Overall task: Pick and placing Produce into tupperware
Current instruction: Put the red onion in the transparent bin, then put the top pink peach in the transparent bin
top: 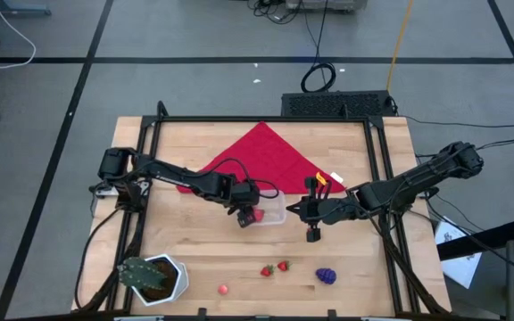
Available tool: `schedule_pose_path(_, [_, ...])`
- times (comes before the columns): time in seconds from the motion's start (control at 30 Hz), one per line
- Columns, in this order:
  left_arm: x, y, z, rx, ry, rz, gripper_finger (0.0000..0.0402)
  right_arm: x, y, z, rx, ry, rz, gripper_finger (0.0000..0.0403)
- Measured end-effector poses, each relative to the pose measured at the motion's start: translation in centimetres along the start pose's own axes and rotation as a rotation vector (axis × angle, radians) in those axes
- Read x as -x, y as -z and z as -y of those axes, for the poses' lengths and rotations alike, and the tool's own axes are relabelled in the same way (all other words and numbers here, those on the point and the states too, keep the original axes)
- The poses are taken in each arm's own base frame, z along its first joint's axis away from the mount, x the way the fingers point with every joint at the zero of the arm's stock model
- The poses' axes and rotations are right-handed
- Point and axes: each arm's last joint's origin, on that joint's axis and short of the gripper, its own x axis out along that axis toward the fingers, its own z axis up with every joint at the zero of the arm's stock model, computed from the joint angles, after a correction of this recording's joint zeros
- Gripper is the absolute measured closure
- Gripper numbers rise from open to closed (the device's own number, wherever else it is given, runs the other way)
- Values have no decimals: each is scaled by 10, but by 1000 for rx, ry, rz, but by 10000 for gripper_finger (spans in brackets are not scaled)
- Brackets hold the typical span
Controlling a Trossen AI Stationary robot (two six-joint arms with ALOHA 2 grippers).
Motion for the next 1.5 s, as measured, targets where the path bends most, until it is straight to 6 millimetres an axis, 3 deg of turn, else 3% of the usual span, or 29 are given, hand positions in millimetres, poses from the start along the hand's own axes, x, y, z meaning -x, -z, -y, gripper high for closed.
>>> schedule_pose_path(0.6, [1, -1, 1, 9, 12, 5, 102, 0, 0, 0, -26, 0, 0, 403])
schedule_pose_path(1.13, [21, -8, 3, 23, 65, 99, 105, 0, 1, 0, -23, 0, -3, 403])
schedule_pose_path(1.33, [51, -12, 3, 20, 105, 172, 105, 0, 2, 0, -14, -1, -17, 403])
schedule_pose_path(1.5, [101, -14, 7, -33, 137, 261, 105, 1, 7, -3, 44, -15, -64, 403])
